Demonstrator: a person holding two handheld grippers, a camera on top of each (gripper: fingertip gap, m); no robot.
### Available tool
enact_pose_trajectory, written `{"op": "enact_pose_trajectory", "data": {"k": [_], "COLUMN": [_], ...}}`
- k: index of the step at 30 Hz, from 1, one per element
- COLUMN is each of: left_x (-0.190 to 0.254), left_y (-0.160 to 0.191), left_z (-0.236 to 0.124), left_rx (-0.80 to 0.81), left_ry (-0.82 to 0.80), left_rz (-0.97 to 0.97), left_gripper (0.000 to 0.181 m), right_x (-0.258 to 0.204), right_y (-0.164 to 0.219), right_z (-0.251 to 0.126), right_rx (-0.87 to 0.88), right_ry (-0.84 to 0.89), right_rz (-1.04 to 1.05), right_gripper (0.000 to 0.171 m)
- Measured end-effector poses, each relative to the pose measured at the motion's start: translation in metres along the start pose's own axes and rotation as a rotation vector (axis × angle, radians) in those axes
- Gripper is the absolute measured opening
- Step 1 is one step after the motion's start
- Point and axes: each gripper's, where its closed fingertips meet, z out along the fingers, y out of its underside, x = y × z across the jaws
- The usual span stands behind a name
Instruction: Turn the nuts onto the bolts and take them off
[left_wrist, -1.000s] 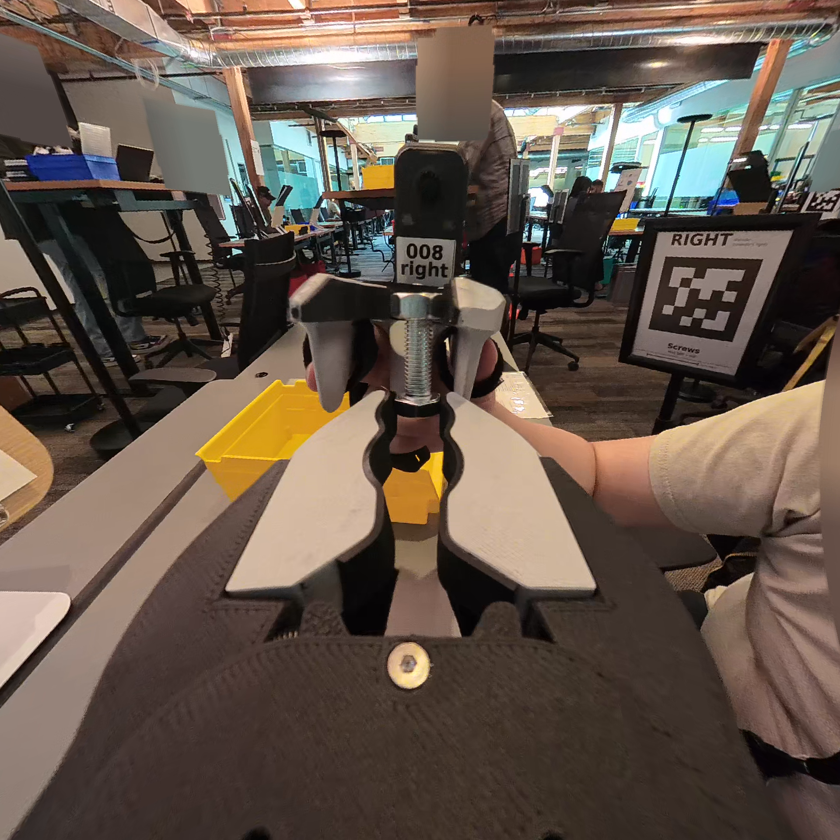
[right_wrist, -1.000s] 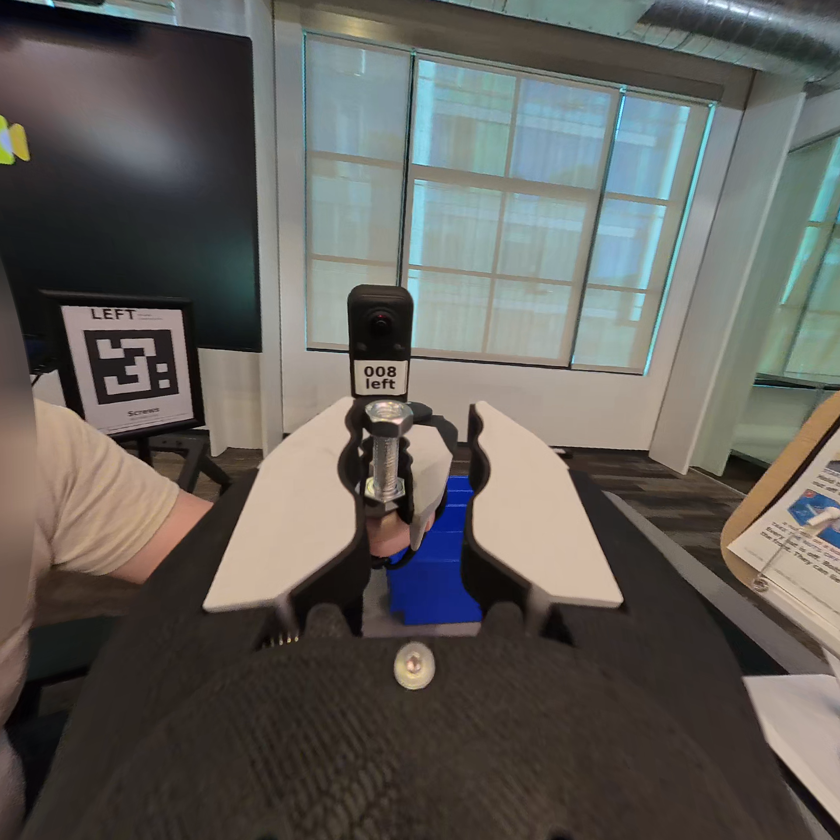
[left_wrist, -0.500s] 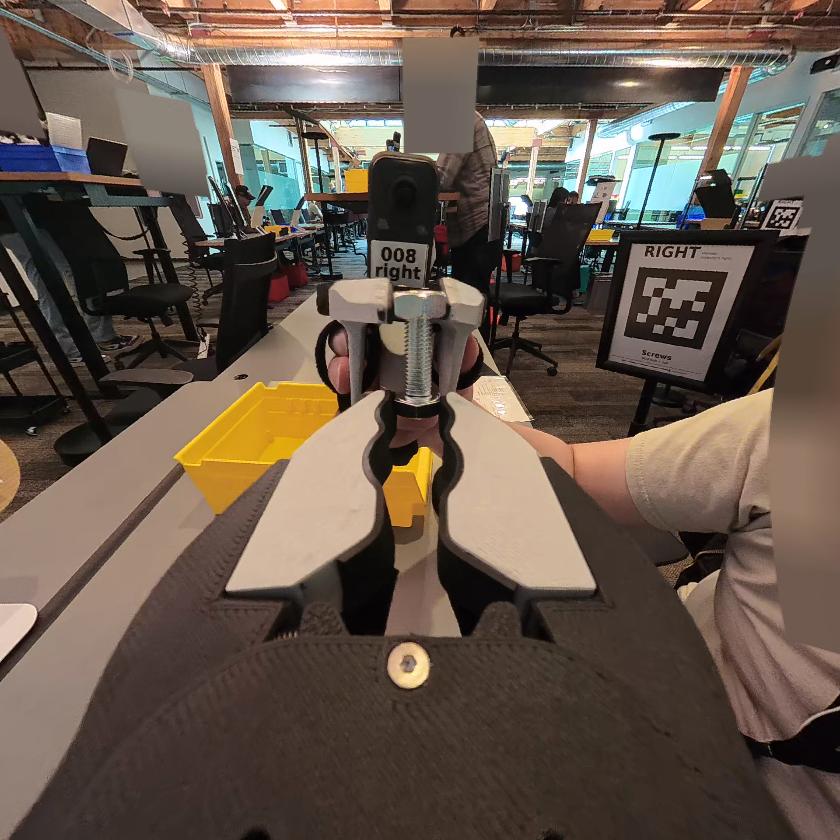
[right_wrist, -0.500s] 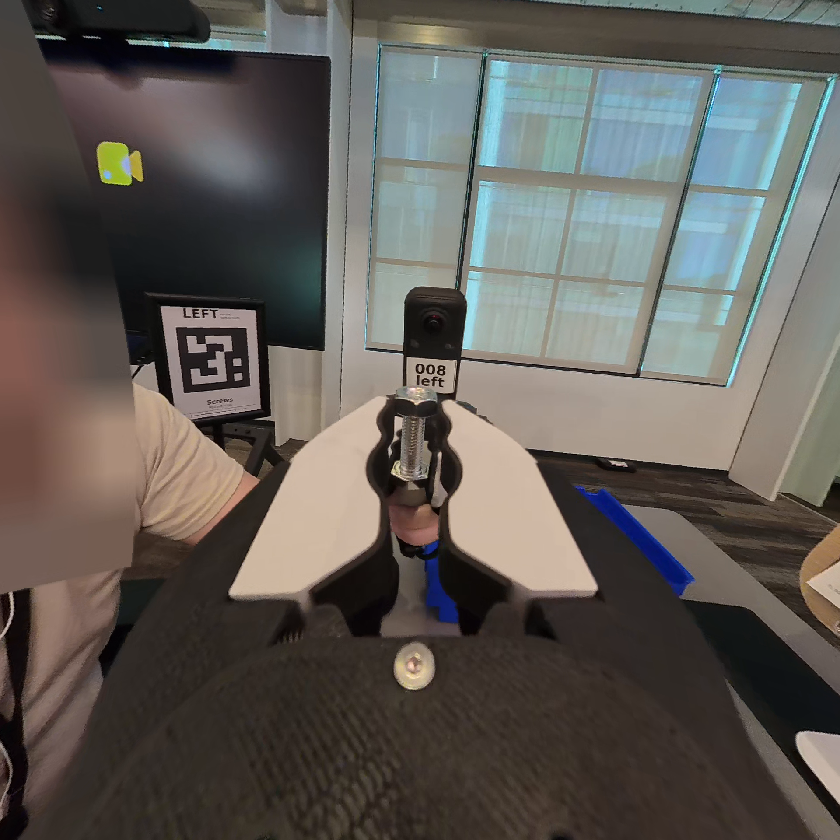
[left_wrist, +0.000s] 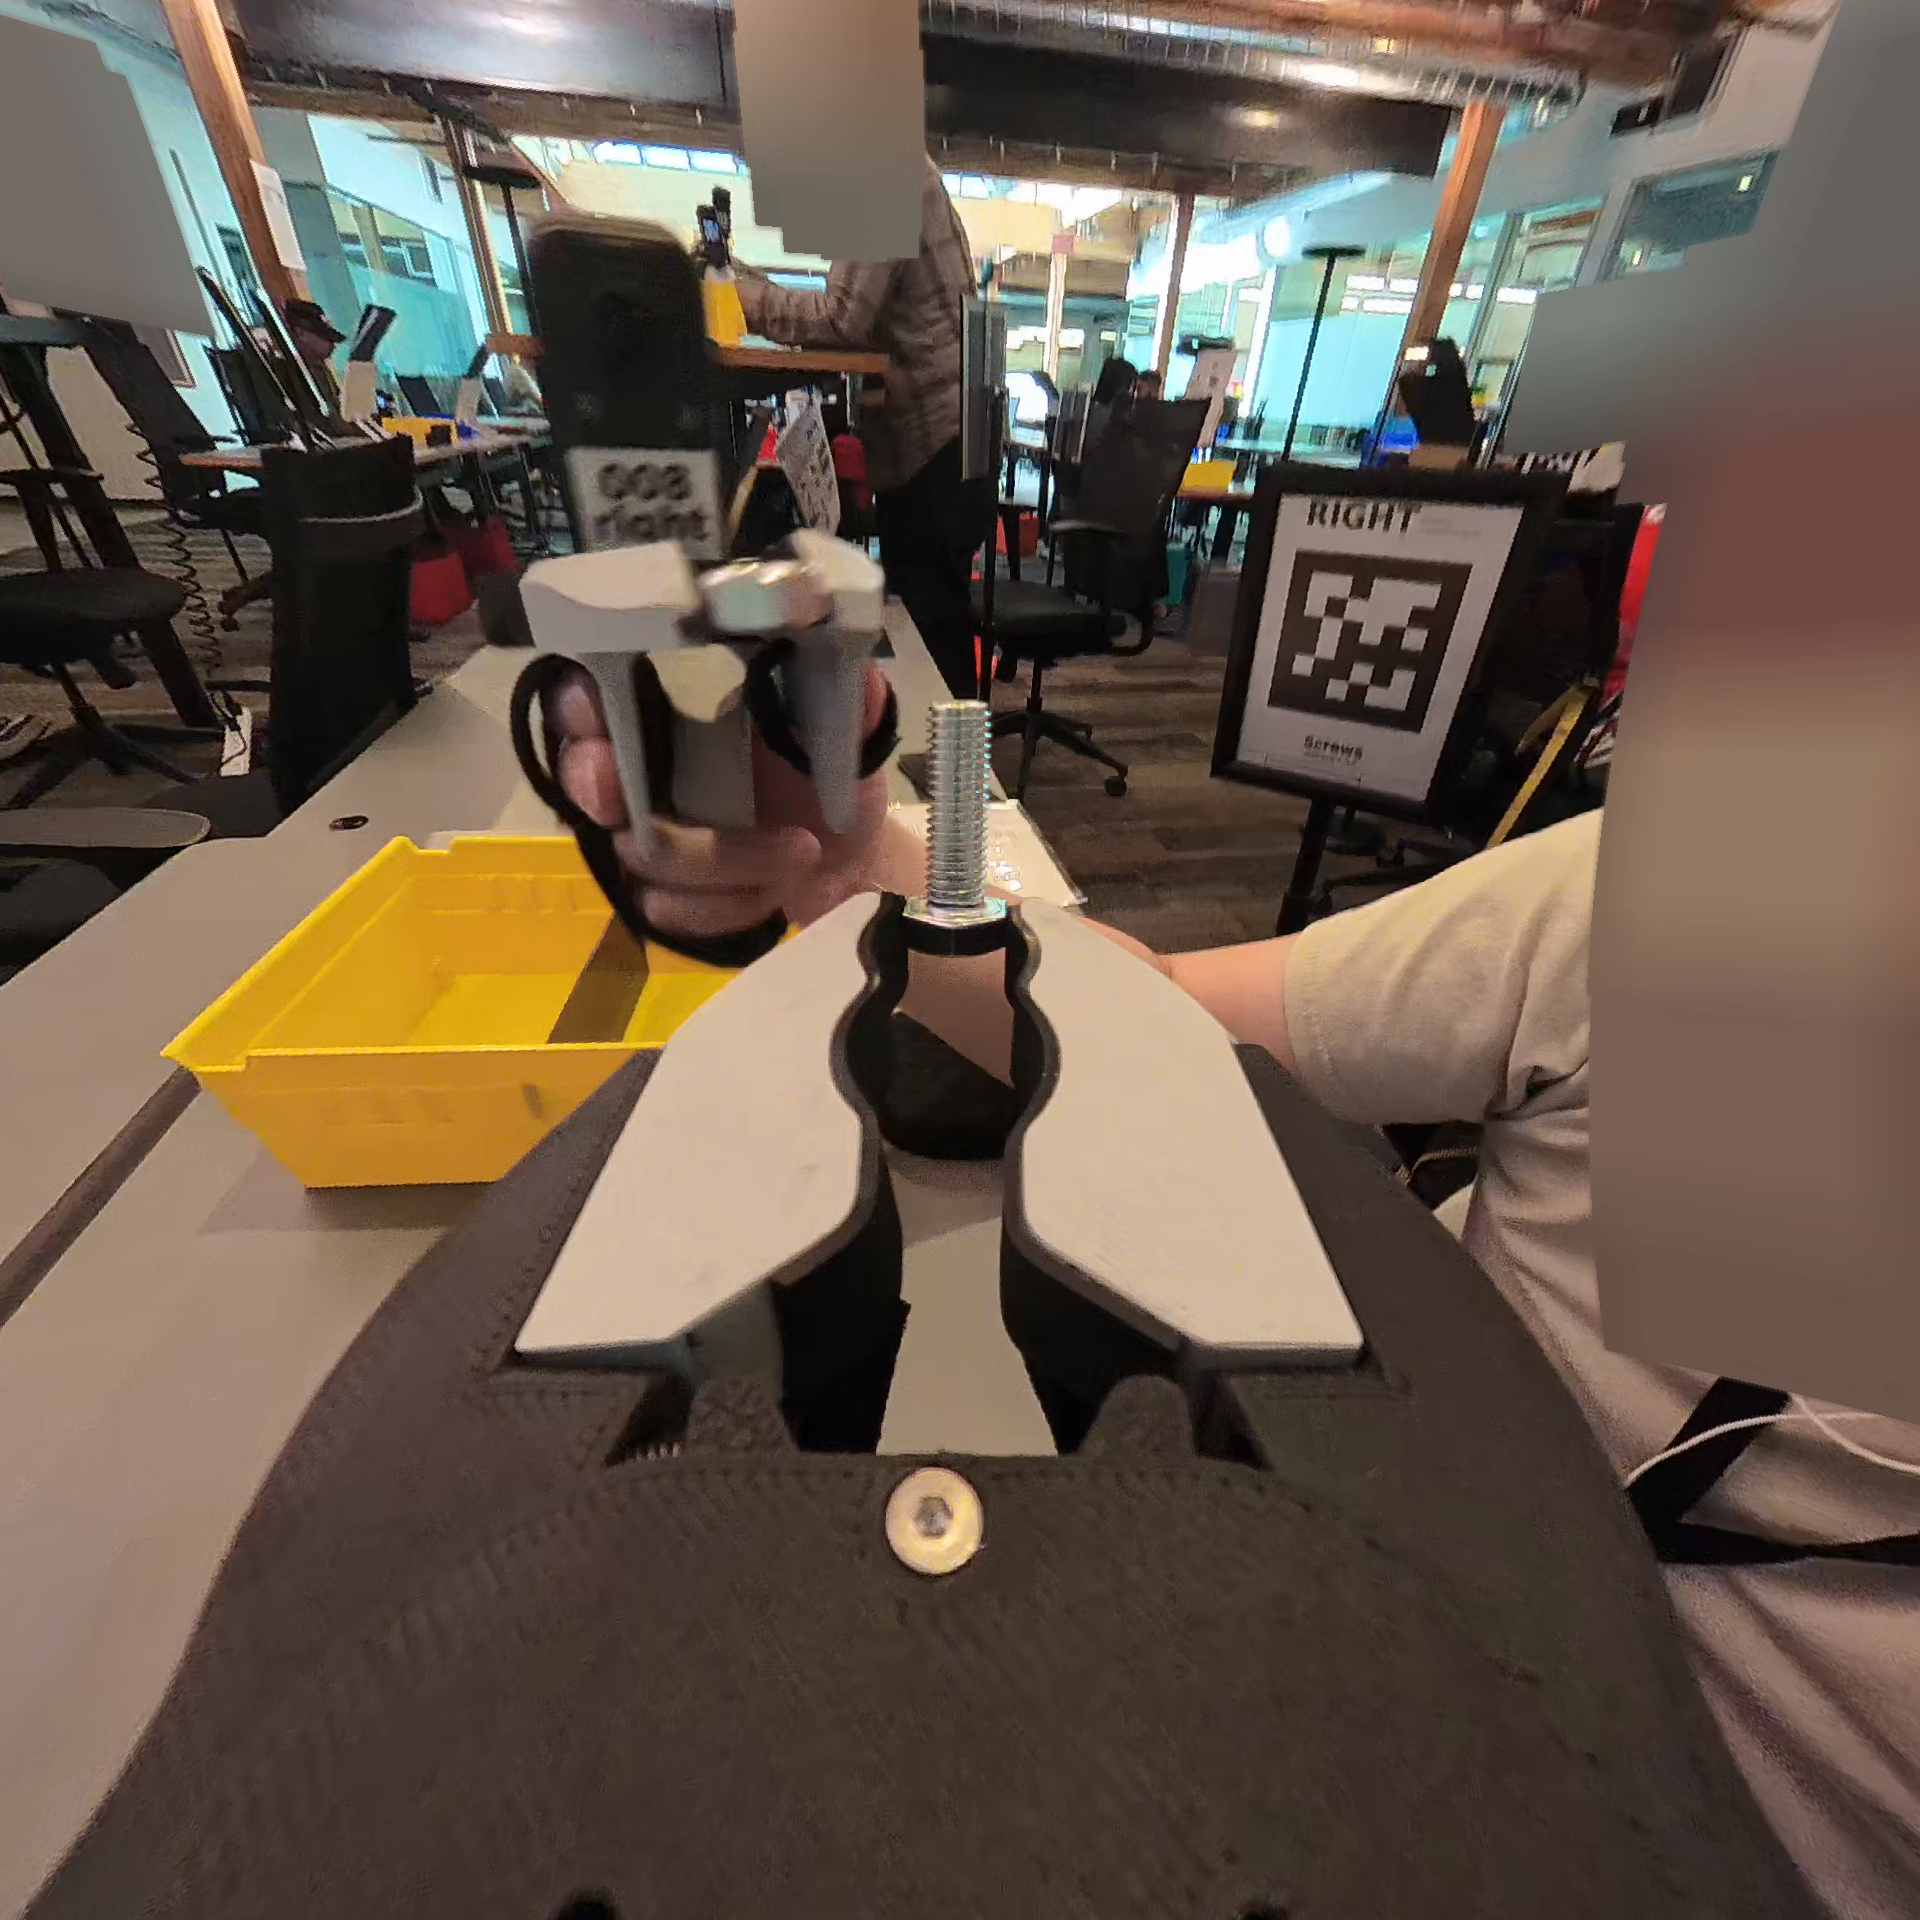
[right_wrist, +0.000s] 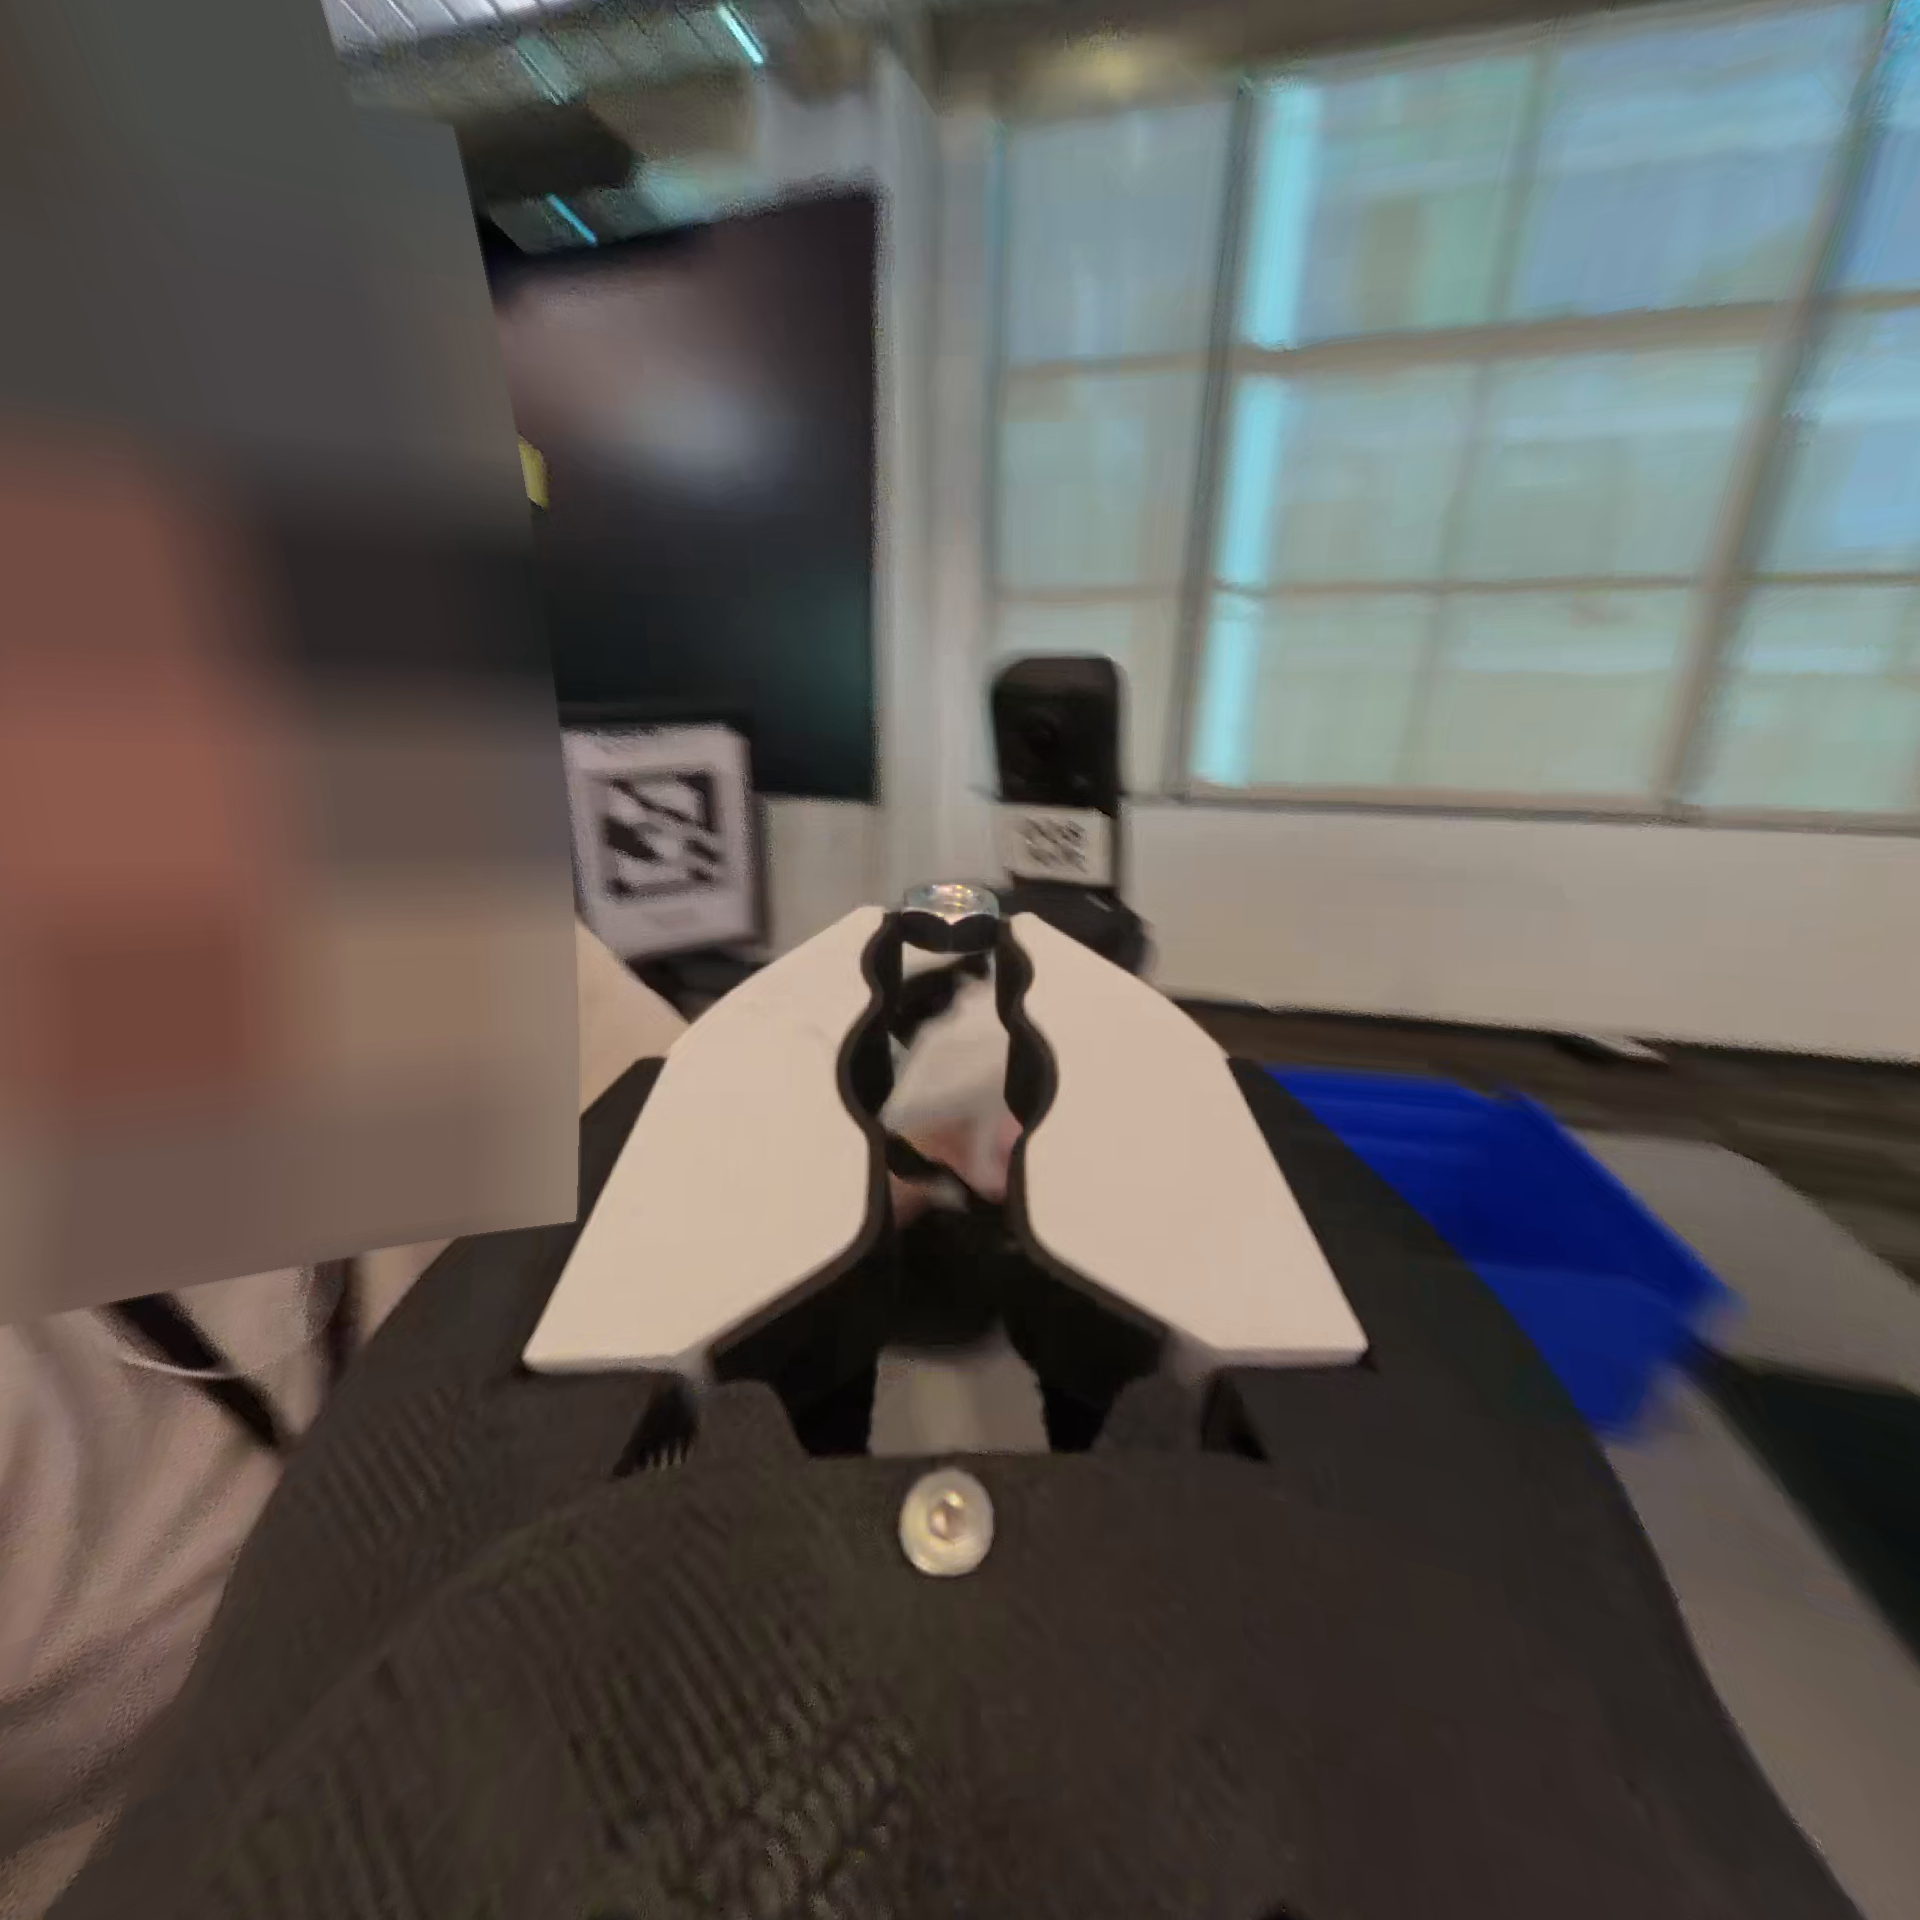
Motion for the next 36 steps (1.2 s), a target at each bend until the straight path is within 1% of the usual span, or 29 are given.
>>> {"op": "enact_pose_trajectory", "data": {"k": [1, 2, 3, 4, 5, 6, 7, 9, 11, 13, 15, 18, 20, 22, 24, 26, 27, 29, 31, 32, 34, 35, 36], "left_x": [-0.002, -0.003, -0.004, -0.005, -0.005, -0.006, -0.006, -0.006, -0.006, -0.003, 0.000, 0.000, 0.000, 0.001, 0.000, 0.000, -0.001, -0.004, -0.009, -0.012, -0.017, -0.019, -0.020], "left_y": [-0.004, -0.008, -0.011, -0.013, -0.013, -0.014, -0.014, -0.013, -0.012, -0.010, -0.011, -0.009, -0.008, -0.007, -0.007, -0.006, -0.005, -0.001, 0.005, 0.008, 0.011, 0.011, 0.011], "left_z": [-0.004, -0.008, -0.011, -0.014, -0.016, -0.018, -0.019, -0.019, -0.017, -0.016, -0.016, -0.016, -0.015, -0.015, -0.015, -0.014, -0.014, -0.011, -0.007, -0.005, -0.002, -0.001, 0.000], "left_rx": [0.021, 0.045, 0.062, 0.067, 0.072, 0.080, 0.084, 0.085, 0.090, 0.094, 0.104, 0.091, 0.073, 0.067, 0.062, 0.056, 0.052, 0.035, 0.003, -0.010, -0.018, -0.015, -0.009], "left_ry": [-0.004, -0.009, -0.006, -0.002, 0.002, 0.009, 0.014, 0.034, 0.047, 0.076, 0.103, 0.102, 0.088, 0.091, 0.086, 0.085, 0.077, 0.055, 0.017, -0.004, -0.042, -0.054, -0.063], "left_rz": [-0.012, -0.024, -0.035, -0.050, -0.058, -0.062, -0.070, -0.085, -0.096, -0.098, -0.102, -0.086, -0.075, -0.077, -0.079, -0.082, -0.082, -0.076, -0.062, -0.053, -0.037, -0.035, -0.036], "left_gripper": [0.017, 0.018, 0.018, 0.018, 0.018, 0.018, 0.018, 0.018, 0.018, 0.018, 0.018, 0.018, 0.018, 0.018, 0.018, 0.018, 0.018, 0.018, 0.018, 0.018, 0.018, 0.018, 0.018], "right_x": [0.018, 0.031, 0.027, 0.015, 0.009, 0.013, 0.018, 0.022, 0.027, 0.030, 0.032, 0.023, 0.016, 0.015, 0.017, 0.025, 0.029, 0.036, 0.043, 0.046, 0.040, 0.028, 0.014], "right_y": [0.006, 0.016, 0.032, 0.050, 0.067, 0.081, 0.095, 0.125, 0.156, 0.185, 0.209, 0.234, 0.244, 0.243, 0.234, 0.217, 0.205, 0.172, 0.132, 0.108, 0.063, 0.044, 0.030], "right_z": [-0.017, -0.042, -0.068, -0.092, -0.120, -0.151, -0.182, -0.234, -0.271, -0.284, -0.293, -0.304, -0.308, -0.308, -0.305, -0.308, -0.304, -0.283, -0.247, -0.219, -0.149, -0.111, -0.077], "right_rx": [-0.130, -0.300, -0.467, -0.605, -0.720, -0.827, -0.921, -1.056, -1.137, -1.140, -1.187, -1.298, -1.304, -1.268, -1.233, -1.233, -1.224, -1.168, -1.089, -1.020, -0.791, -0.646, -0.510], "right_ry": [0.179, 0.331, 0.361, 0.334, 0.353, 0.438, 0.529, 0.647, 0.686, 0.635, 0.604, 0.585, 0.599, 0.619, 0.643, 0.707, 0.727, 0.738, 0.733, 0.712, 0.600, 0.507, 0.405], "right_rz": [-0.094, -0.193, -0.234, -0.203, -0.159, -0.128, -0.086, 0.067, 0.202, 0.276, 0.321, 0.437, 0.585, 0.667, 0.639, 0.513, 0.431, 0.253, 0.018, -0.127, -0.373, -0.433, -0.450], "right_gripper": [0.017, 0.017, 0.018, 0.018, 0.018, 0.018, 0.018, 0.018, 0.018, 0.018, 0.018, 0.019, 0.019, 0.021, 0.029, 0.037, 0.037, 0.037, 0.036, 0.037, 0.038, 0.038, 0.038]}}
